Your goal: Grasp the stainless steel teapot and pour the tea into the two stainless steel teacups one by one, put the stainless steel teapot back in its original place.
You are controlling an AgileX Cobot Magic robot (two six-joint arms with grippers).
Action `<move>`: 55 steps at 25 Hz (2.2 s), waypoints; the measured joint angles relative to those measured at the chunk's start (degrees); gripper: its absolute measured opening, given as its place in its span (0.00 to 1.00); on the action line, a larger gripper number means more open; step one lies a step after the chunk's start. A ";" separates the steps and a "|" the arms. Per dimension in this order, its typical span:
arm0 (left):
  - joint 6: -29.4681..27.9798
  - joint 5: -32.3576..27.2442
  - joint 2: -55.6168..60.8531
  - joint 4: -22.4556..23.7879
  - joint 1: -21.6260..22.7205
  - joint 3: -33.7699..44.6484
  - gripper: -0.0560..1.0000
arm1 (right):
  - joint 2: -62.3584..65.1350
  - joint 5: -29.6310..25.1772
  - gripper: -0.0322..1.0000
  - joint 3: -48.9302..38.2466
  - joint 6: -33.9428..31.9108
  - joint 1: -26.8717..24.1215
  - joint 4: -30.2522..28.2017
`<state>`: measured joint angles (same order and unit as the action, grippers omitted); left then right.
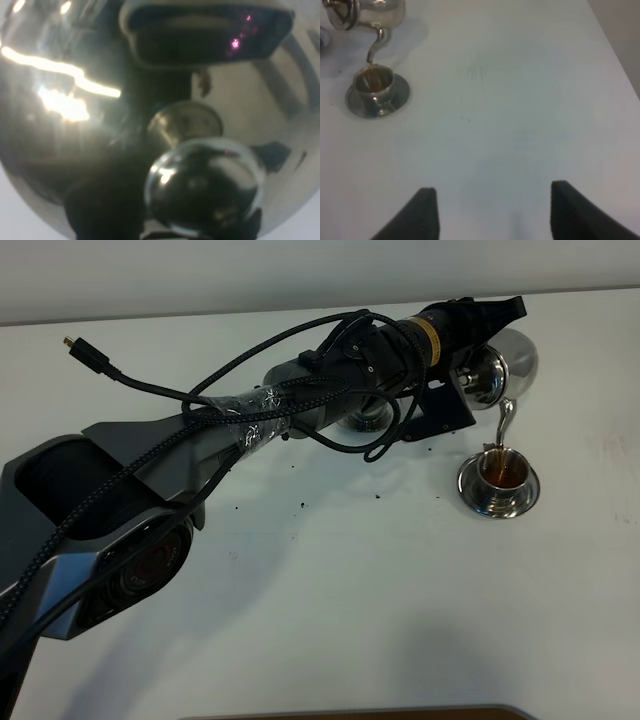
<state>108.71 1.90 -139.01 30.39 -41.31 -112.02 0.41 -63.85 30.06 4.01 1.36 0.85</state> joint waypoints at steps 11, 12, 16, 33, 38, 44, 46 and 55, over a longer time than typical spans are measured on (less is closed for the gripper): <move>0.07 1.85 0.00 0.04 0.00 0.00 0.29 | 0.00 0.00 0.50 0.00 0.00 0.00 0.00; 0.11 2.17 0.00 0.06 0.00 0.00 0.29 | 0.00 0.00 0.50 0.00 0.00 0.00 0.00; 0.11 3.15 0.00 0.11 0.00 0.00 0.29 | 0.00 0.00 0.50 0.00 -0.06 0.00 0.00; 0.13 4.41 0.00 0.18 0.00 0.00 0.29 | 0.00 0.00 0.50 0.00 0.01 0.00 0.00; 0.13 4.60 0.00 0.18 0.00 0.00 0.29 | 0.00 0.00 0.50 0.00 0.01 0.00 0.00; 0.13 4.60 0.00 0.18 0.00 0.00 0.29 | 0.00 0.00 0.50 0.00 -0.05 0.00 0.00; 0.08 4.60 0.00 0.07 0.00 0.00 0.29 | 0.00 0.00 0.50 0.00 -0.05 0.00 0.00; -4.26 0.91 0.00 -0.22 0.00 0.00 0.29 | 0.00 0.00 0.50 0.00 0.00 0.00 0.00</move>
<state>104.45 2.80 -139.01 30.17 -41.31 -112.02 0.41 -63.85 30.06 4.01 1.36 0.85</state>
